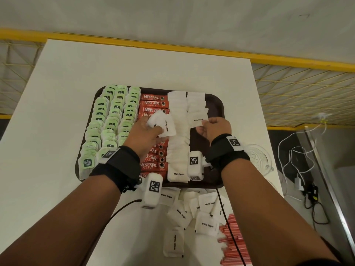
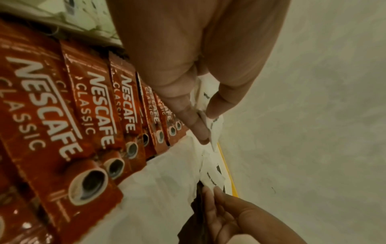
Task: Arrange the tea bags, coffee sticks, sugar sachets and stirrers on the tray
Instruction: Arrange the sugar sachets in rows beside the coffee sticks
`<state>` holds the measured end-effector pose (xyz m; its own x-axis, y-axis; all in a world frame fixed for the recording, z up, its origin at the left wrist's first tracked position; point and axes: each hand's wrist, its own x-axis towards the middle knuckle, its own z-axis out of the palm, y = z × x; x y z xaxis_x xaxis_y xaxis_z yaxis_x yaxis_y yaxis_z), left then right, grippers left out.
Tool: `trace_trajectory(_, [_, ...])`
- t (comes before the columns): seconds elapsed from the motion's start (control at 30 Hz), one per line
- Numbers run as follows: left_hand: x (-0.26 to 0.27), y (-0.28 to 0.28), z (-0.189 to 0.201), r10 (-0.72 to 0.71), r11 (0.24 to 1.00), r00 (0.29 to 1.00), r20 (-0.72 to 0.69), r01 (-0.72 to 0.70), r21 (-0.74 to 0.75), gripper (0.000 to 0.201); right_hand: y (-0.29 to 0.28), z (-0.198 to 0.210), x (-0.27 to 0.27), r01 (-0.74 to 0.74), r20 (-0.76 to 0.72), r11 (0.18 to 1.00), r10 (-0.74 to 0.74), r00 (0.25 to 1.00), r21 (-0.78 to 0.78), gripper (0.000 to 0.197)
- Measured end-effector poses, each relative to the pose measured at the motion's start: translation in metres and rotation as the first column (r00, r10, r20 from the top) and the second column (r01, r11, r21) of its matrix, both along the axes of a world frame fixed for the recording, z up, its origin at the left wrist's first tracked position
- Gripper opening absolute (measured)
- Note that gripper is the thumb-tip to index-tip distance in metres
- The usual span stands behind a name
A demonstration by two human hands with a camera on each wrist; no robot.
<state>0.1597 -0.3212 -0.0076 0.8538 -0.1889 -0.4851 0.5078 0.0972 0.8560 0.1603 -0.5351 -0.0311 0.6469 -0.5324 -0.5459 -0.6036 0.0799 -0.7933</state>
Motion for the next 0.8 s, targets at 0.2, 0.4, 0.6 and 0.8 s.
trace_trajectory(0.2, [-0.003, 0.003, -0.004, 0.009, 1.000, 1.000, -0.005, -0.009, -0.005, 0.035, -0.003, -0.002, 0.009, 0.047, -0.077, 0.999, -0.045, 0.996, 0.020, 0.008])
trace_trajectory(0.4, [-0.003, 0.003, -0.005, -0.022, 0.999, 1.000, 0.015, 0.021, 0.030, 0.038, -0.005, 0.003, 0.010, -0.248, -0.223, 0.943, 0.198, 0.954, -0.224, 0.021])
trace_trajectory(0.6, [-0.001, -0.002, -0.005, -0.063, 0.995, 0.997, 0.035, 0.060, 0.083, 0.042, 0.005, 0.025, 0.002, -0.403, -0.173, 0.744, 0.370, 0.913, -0.533, 0.026])
trace_trajectory(0.8, [-0.002, -0.011, 0.001, -0.107, 0.981, 0.986, 0.127, 0.083, 0.176, 0.039, 0.023, 0.051, -0.008, -0.670, -0.044, 0.671, 0.695, 0.717, -0.317, 0.021])
